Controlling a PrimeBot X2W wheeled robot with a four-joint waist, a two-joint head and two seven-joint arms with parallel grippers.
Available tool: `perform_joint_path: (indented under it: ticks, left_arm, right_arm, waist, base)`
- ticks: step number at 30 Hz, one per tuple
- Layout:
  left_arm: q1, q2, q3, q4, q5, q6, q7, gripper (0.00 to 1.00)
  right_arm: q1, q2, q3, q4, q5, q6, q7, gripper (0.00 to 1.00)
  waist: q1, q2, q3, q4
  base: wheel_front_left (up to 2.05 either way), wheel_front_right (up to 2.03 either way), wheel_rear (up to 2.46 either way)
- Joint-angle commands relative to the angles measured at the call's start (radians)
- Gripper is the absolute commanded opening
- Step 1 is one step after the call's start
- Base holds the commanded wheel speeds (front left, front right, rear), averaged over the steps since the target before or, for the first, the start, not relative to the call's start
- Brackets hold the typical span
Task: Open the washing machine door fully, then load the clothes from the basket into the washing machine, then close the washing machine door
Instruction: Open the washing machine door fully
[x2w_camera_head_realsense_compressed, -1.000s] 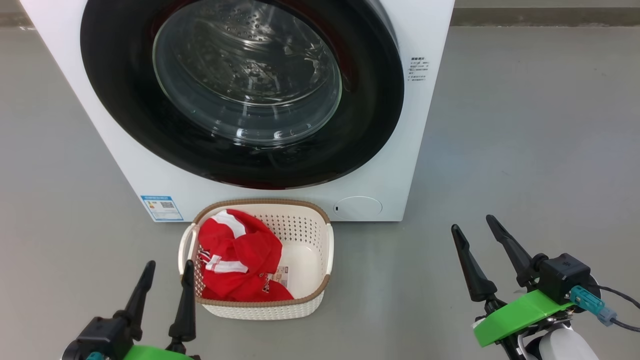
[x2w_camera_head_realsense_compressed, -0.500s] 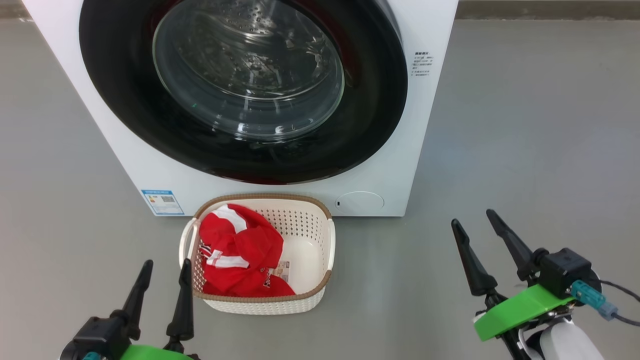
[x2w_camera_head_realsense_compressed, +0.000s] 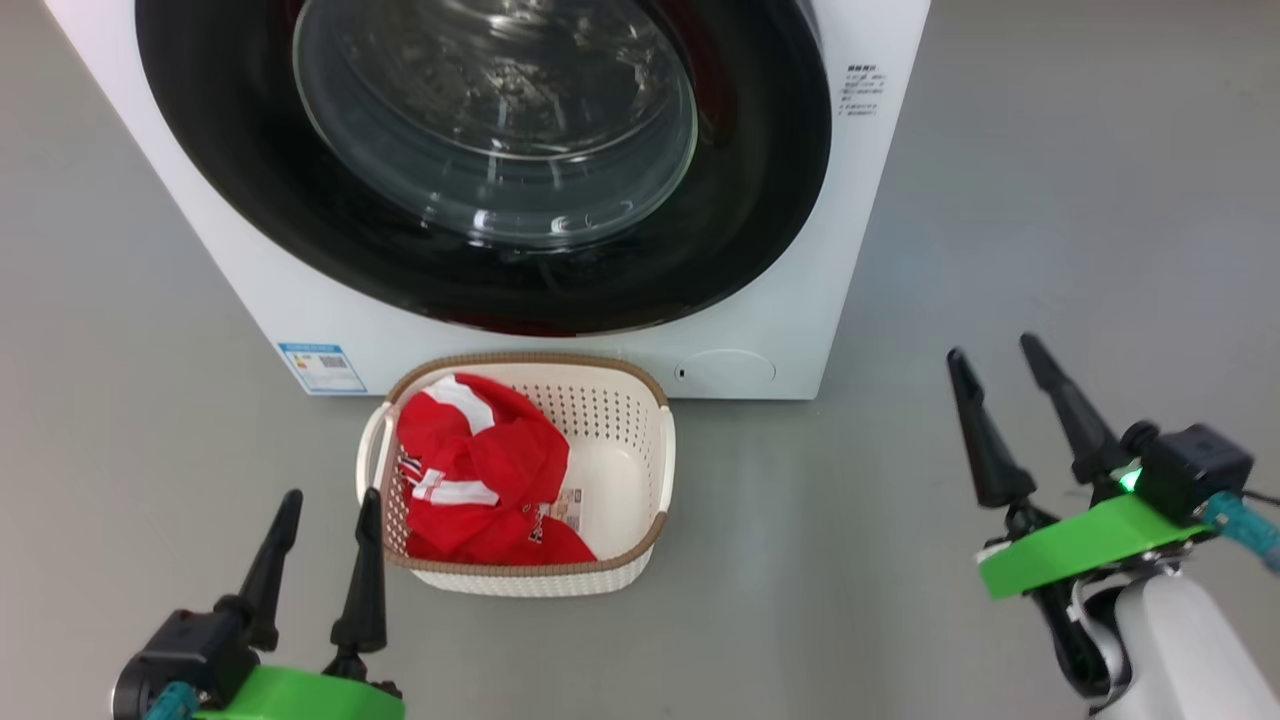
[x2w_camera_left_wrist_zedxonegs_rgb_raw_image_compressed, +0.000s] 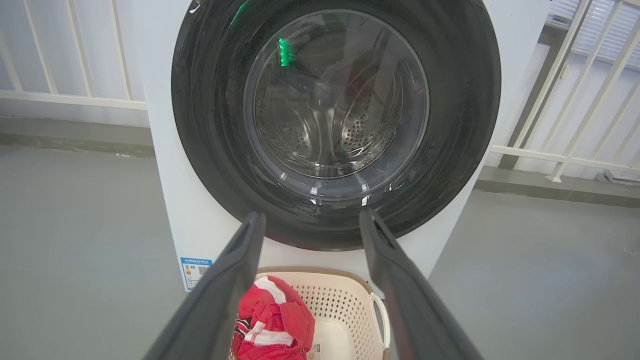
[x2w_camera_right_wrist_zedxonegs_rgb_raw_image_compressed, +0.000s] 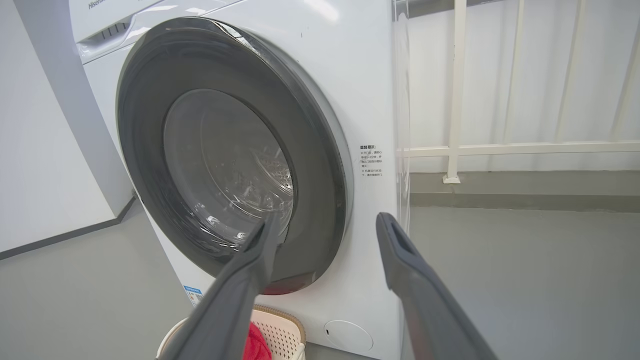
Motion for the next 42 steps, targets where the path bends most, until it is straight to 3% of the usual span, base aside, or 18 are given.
perform_joint_path:
  ticks: [1,12,14,16,21,22,29,34,42]
  left_arm:
    - [-0.050,0.013,0.028,-0.029,-0.008,-0.003,-0.012,1.00]
    - [-0.098,0.013,0.031,-0.048,-0.004,-0.003,-0.012,1.00]
    - [-0.107,0.013,0.030,-0.051,-0.006,-0.003,-0.012,1.00]
    - [-0.116,0.013,0.030,-0.056,-0.007,-0.003,-0.012,1.00]
    - [-0.136,0.013,0.025,-0.065,-0.008,-0.003,-0.012,1.00]
    - [-0.140,0.013,0.024,-0.066,-0.009,-0.003,-0.012,1.00]
    - [-0.166,0.013,0.020,-0.075,-0.012,-0.003,-0.012,1.00]
    - [-0.178,0.013,0.015,-0.079,-0.013,-0.003,-0.012,1.00]
    - [-0.190,0.013,0.012,-0.086,-0.019,-0.003,-0.012,1.00]
  right_arm:
    - [-0.047,-0.015,0.008,-0.026,0.020,-0.001,-0.012,1.00]
    - [-0.158,-0.075,-0.028,-0.036,0.040,-0.001,-0.012,1.00]
    - [-0.179,-0.082,-0.039,-0.039,0.050,-0.001,-0.012,0.92]
    - [-0.200,-0.084,-0.053,-0.042,0.069,-0.001,-0.012,0.81]
    - [-0.258,-0.098,-0.073,-0.032,0.145,-0.001,-0.012,0.04]
    - [-0.270,-0.105,-0.073,-0.028,0.159,-0.001,-0.012,0.00]
    - [-0.374,-0.161,-0.058,0.037,0.296,-0.001,-0.012,0.00]
    - [-0.457,-0.208,-0.013,0.134,0.490,-0.001,0.006,0.00]
    - [-0.574,-0.263,0.016,0.206,0.824,-0.001,0.160,0.00]
  waist:
    - [0.0000,-0.0001,0.022,0.007]
    - [0.0000,-0.0001,0.110,0.025]
    - [0.0000,-0.0001,0.126,0.029]
    - [0.0000,-0.0001,0.142,0.032]
    - [0.0000,-0.0001,0.180,0.042]
    - [0.0000,-0.0001,0.188,0.045]
    - [0.0000,-0.0001,0.231,0.056]
    - [0.0000,-0.0001,0.249,0.066]
    - [0.0000,-0.0001,0.281,0.086]
  base:
    - [0.00,0.00,0.00]
    - [0.00,0.00,0.00]
    - [0.00,0.00,0.00]
    - [0.00,0.00,0.00]
    - [0.00,0.00,0.00]
    - [0.00,0.00,0.00]
    - [0.00,0.00,0.00]
    - [0.00,0.00,0.00]
    - [0.00,0.00,0.00]
